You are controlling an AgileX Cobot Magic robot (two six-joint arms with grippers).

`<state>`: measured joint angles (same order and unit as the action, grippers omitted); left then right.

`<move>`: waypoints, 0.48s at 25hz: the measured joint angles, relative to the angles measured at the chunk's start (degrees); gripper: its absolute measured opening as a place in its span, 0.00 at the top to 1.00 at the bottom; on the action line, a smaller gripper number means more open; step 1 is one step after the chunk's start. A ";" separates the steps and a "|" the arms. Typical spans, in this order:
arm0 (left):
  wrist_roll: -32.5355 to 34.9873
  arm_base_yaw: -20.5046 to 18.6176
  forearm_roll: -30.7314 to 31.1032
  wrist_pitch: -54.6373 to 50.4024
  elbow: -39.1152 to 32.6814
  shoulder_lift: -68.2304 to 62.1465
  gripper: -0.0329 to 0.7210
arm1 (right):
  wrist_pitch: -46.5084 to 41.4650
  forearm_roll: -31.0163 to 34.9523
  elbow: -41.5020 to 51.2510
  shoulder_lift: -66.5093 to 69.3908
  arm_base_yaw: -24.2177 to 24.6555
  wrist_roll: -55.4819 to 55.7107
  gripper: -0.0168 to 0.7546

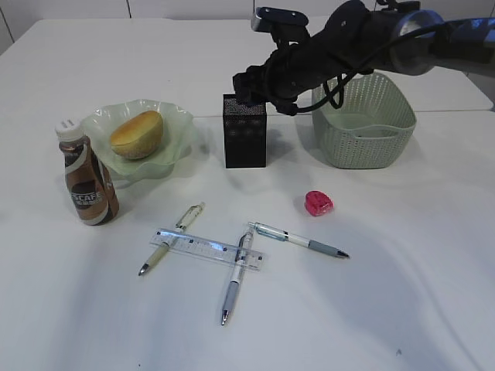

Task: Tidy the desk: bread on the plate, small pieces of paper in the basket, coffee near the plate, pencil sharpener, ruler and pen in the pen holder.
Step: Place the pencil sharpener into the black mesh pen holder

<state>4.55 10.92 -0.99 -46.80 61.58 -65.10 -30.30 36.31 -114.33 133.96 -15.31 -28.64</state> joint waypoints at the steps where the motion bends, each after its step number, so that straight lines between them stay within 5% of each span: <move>1: 0.00 0.00 0.00 0.00 0.00 0.00 0.34 | -0.06 0.00 0.00 0.00 0.00 0.00 0.51; 12: 0.00 0.00 0.00 -0.09 0.00 0.00 0.34 | -0.83 0.90 0.00 0.00 0.00 -0.23 0.43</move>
<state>4.55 10.92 -0.99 -46.89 61.58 -65.10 -31.12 37.21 -114.33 133.96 -15.31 -28.87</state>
